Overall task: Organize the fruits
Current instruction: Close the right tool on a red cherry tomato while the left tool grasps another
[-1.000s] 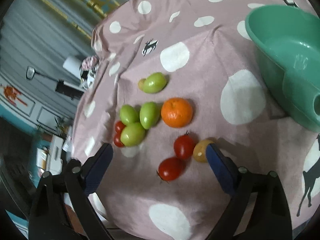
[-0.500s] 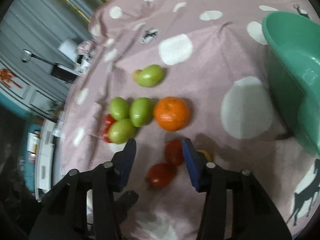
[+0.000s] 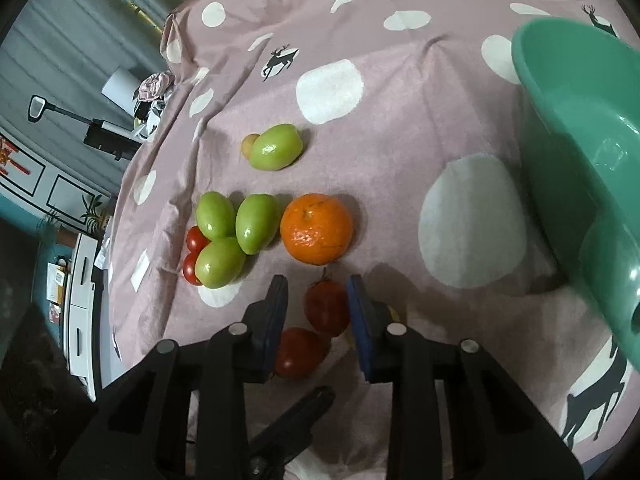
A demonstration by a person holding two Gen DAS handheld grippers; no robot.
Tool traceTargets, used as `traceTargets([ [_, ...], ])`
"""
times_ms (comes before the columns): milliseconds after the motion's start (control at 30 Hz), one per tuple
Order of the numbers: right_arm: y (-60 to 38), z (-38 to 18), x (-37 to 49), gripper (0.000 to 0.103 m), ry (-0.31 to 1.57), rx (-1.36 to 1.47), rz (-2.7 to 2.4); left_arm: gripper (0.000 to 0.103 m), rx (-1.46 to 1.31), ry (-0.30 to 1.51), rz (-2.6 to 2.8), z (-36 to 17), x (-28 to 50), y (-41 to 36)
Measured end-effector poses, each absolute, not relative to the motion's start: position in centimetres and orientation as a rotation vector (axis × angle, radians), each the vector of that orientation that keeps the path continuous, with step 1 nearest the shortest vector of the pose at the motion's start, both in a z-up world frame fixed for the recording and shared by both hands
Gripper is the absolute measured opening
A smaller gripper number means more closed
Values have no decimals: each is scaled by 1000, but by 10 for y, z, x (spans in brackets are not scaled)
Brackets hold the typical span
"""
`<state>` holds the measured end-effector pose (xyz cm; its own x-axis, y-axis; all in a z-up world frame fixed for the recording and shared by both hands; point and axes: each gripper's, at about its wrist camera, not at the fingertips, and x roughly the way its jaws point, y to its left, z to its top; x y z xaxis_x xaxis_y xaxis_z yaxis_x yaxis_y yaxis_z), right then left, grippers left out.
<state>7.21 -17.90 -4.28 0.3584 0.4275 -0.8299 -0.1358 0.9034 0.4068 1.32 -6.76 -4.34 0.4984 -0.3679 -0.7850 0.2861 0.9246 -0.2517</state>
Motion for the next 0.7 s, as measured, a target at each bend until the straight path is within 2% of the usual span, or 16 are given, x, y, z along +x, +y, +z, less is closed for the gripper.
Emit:
traceTargets([
  [133, -172, -46, 73, 28, 1180, 263, 424, 50, -39, 991, -391, -52, 15, -78],
  [300, -163, -49, 77, 24, 1185, 179, 418, 32, -84, 1020, -396, -57, 21, -71],
  [500, -163, -56, 81, 27, 1235, 197, 430, 32, -75, 1014, -395, -57, 22, -71],
  [600, -151, -59, 78, 26, 1232, 118, 418, 32, -61, 1013, -397, -57, 19, -71],
  [700, -158, -60, 81, 26, 1221, 203, 368, 32, -85, 1020, -399, -56, 20, -66],
])
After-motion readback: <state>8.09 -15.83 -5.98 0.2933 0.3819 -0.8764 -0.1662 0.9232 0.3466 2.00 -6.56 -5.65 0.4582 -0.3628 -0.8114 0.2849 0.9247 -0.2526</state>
